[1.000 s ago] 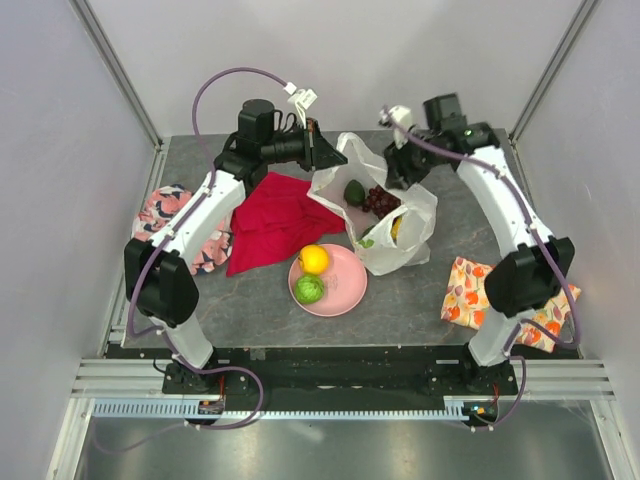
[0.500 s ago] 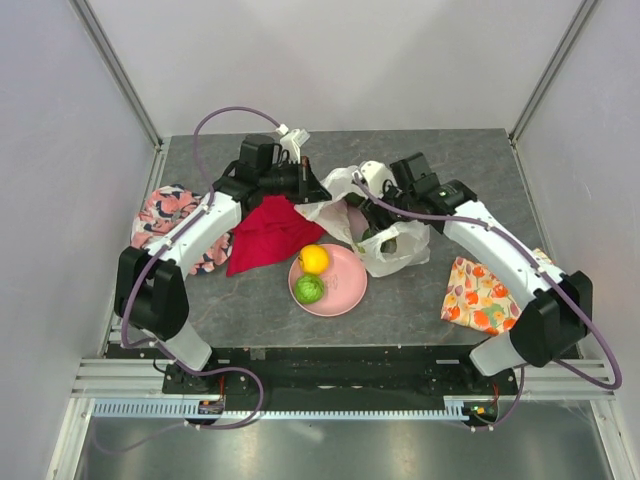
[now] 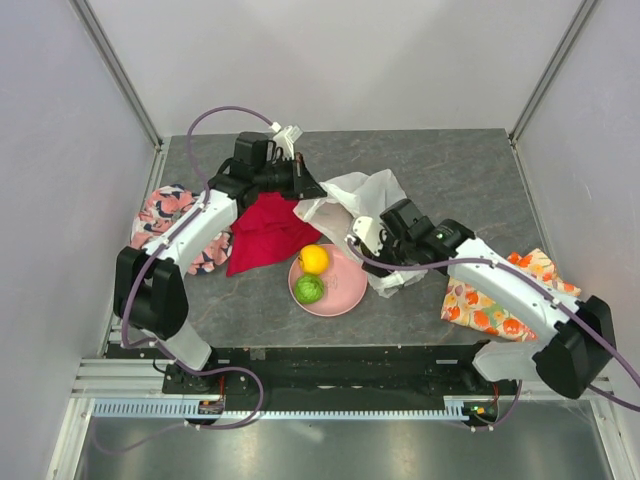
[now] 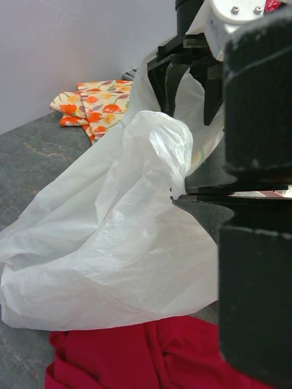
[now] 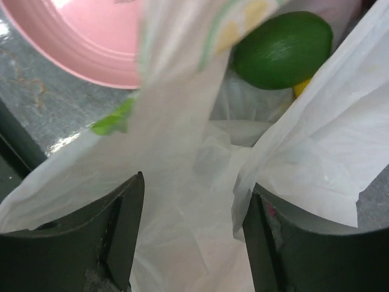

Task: Take the fake fruits out of the plastic bag
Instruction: Adjust the plastic bag at the center of the board, then take out the fake fruit from the plastic bag.

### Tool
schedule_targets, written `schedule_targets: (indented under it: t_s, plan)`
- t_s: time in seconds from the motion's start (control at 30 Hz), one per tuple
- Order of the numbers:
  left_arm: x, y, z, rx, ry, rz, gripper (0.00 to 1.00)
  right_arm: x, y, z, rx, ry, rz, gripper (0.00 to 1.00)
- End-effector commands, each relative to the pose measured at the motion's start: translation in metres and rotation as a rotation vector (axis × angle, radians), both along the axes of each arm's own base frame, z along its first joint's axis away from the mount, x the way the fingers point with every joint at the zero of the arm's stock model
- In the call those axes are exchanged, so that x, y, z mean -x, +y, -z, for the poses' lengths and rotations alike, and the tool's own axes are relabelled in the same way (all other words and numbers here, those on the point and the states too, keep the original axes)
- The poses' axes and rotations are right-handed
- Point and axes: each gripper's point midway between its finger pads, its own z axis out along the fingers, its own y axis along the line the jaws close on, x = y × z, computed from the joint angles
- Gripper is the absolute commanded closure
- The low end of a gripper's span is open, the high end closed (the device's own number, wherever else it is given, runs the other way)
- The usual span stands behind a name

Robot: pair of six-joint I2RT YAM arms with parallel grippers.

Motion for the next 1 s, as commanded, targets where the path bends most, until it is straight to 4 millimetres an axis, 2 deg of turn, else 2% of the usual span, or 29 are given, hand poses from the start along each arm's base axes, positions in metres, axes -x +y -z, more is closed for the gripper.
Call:
schedule_targets:
  t_s: [0.0,0.07,0.1,0.17,0.2,0.23,0.3,0.4,0.47,0.63,0.67,0.73,0.77,0.87,0.93,0.97]
  plan:
    - [-0.012,-0.004,-0.029,0.074,-0.048,-0.002,0.98,-0.049,0.009,-0.022,-0.013,-0.085,0.123,0.29]
    - [-0.014,-0.006,-0.034,0.081,-0.058,0.002,0.98,-0.071,0.010,-0.035,-0.013,-0.142,0.197,0.25]
    - [-0.016,-0.005,-0.036,0.082,-0.063,0.001,0.98,-0.088,0.015,-0.048,-0.030,-0.178,0.225,0.22]
    - [-0.019,-0.006,-0.043,0.086,-0.081,-0.001,0.98,-0.105,0.015,-0.064,-0.044,-0.217,0.264,0.18]
    - [-0.020,-0.007,-0.042,0.086,-0.081,0.001,0.98,-0.118,0.016,-0.082,-0.070,-0.247,0.296,0.16]
    - [-0.021,-0.007,-0.047,0.091,-0.091,0.001,0.98,-0.122,0.016,-0.090,-0.081,-0.254,0.306,0.15]
    - [-0.022,-0.008,-0.048,0.097,-0.094,0.003,0.98,-0.124,0.027,-0.112,-0.137,-0.240,0.270,0.13]
    - [-0.023,-0.009,-0.048,0.101,-0.091,0.003,0.98,-0.115,0.043,-0.130,-0.203,-0.210,0.185,0.13]
    - [-0.022,-0.010,-0.049,0.103,-0.092,0.005,0.98,-0.115,0.046,-0.135,-0.222,-0.210,0.172,0.14]
    - [-0.024,-0.010,-0.050,0.108,-0.093,0.001,0.98,-0.102,0.071,-0.148,-0.332,-0.154,0.085,0.20]
    - [-0.023,-0.010,-0.049,0.108,-0.090,0.005,0.98,-0.098,0.076,-0.150,-0.350,-0.140,0.063,0.24]
    - [-0.024,-0.010,-0.052,0.111,-0.093,0.007,0.98,-0.087,0.084,-0.146,-0.363,-0.090,0.015,0.32]
    - [-0.024,-0.011,-0.052,0.113,-0.090,0.007,0.98,-0.085,0.088,-0.136,-0.343,-0.063,0.004,0.42]
    - [-0.026,-0.012,-0.053,0.118,-0.093,0.011,0.98,-0.078,0.083,-0.097,-0.282,0.008,-0.002,0.48]
    - [-0.026,-0.012,-0.052,0.117,-0.091,0.012,0.98,-0.078,0.081,-0.080,-0.258,0.017,-0.008,0.50]
    - [-0.026,-0.013,-0.051,0.118,-0.088,0.015,0.98,-0.080,0.078,-0.061,-0.232,0.028,-0.004,0.52]
